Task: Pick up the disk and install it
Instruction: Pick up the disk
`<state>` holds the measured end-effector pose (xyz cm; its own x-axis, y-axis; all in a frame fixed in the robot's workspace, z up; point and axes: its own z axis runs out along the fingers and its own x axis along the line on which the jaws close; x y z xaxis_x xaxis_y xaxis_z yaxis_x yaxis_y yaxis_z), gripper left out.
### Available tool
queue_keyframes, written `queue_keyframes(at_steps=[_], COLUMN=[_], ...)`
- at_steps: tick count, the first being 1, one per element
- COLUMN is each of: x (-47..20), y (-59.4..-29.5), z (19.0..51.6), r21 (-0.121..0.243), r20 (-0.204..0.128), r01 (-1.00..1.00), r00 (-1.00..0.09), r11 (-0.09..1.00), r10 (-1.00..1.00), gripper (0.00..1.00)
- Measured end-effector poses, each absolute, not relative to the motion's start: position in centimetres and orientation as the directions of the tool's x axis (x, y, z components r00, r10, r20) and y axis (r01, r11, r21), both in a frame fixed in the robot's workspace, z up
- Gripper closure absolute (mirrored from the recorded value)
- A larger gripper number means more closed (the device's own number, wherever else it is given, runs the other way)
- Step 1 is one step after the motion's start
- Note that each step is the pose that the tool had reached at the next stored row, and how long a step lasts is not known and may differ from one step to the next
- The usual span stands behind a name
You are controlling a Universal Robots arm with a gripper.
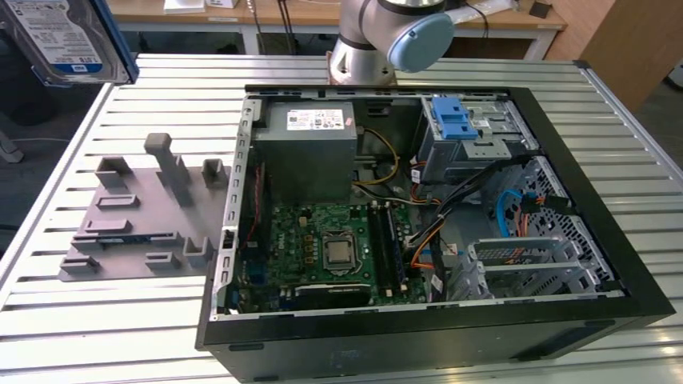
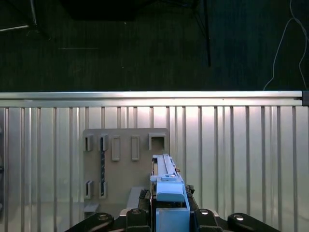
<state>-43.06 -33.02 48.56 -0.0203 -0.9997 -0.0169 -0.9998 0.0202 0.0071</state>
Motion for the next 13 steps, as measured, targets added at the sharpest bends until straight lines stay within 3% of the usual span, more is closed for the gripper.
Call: queue_keyframes(at_steps=[13], x=[-43.0], y=[-36.5], z=[48.5], r21=[0.007], r20=[-0.015], r01=[-1.000], r00=[-0.020], r11=[0.020], r10=[-1.000], gripper=[0.64])
